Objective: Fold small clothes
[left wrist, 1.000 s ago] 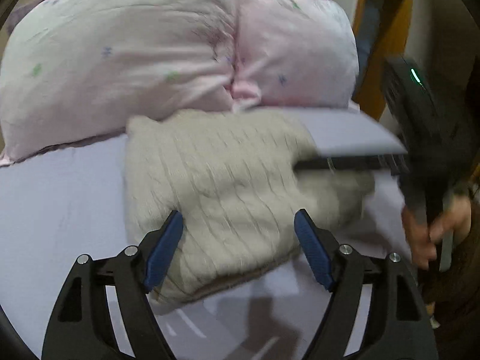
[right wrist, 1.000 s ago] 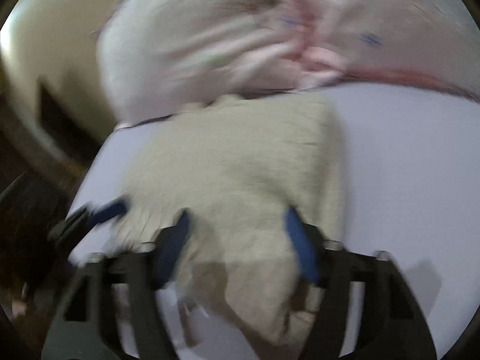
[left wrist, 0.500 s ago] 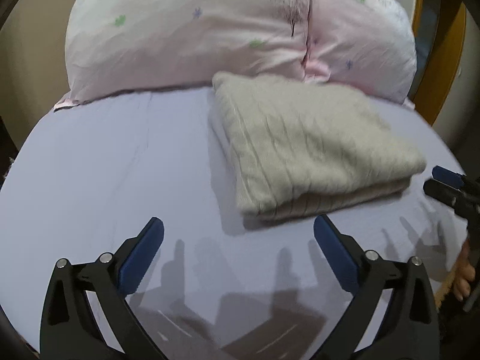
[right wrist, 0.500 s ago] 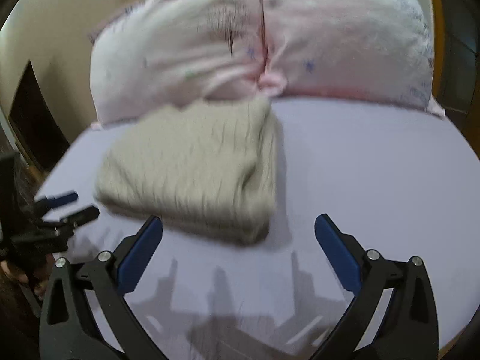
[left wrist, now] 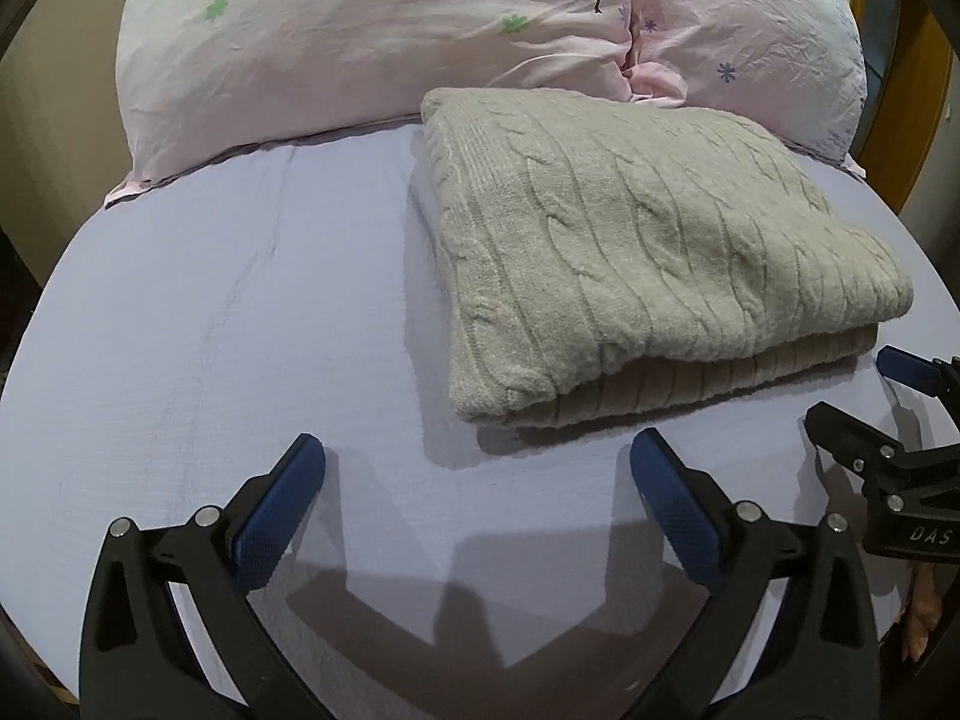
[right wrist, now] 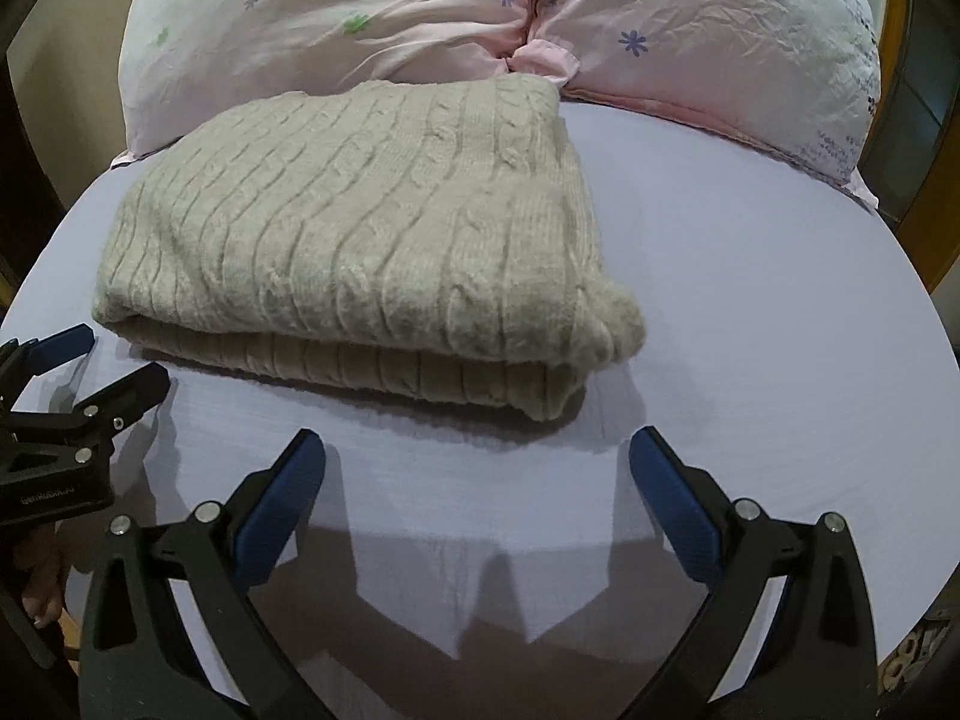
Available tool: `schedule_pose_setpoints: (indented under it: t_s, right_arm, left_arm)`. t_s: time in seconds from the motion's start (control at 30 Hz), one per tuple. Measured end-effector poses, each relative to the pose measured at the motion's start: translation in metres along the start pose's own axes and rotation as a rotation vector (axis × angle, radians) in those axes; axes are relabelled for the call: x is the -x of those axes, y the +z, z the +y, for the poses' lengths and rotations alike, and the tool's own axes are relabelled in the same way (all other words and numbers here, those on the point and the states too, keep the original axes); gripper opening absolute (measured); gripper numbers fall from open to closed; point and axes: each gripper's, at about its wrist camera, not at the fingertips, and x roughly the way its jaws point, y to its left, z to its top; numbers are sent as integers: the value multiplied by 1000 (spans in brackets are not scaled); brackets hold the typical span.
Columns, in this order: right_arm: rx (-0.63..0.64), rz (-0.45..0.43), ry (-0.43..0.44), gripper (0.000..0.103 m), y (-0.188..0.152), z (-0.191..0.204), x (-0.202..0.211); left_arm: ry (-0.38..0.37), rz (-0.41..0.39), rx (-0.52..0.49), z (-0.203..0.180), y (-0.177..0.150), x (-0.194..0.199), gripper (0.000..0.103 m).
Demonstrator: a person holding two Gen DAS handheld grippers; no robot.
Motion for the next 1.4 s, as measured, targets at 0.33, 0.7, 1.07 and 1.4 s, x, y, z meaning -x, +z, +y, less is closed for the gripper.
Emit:
schedule_pose_setpoints:
  t_s: [0.33, 0.7, 1.07, 1.4]
  right_arm:
    - [8, -5, 5, 101, 2, 0, -3]
    - [7, -6, 5, 101, 1, 1, -4]
    - [6, -6, 4, 101, 1, 1, -4]
    - [6, -7, 4, 101, 1, 1, -5]
  left_arm:
    - [-3, -2, -5, 0, -1, 2, 102]
    - [-2, -3, -5, -1, -1, 2, 102]
    - [-2, -3, -5, -1, -1, 2, 102]
    - [-2, -2, -5, -2, -2, 2, 102]
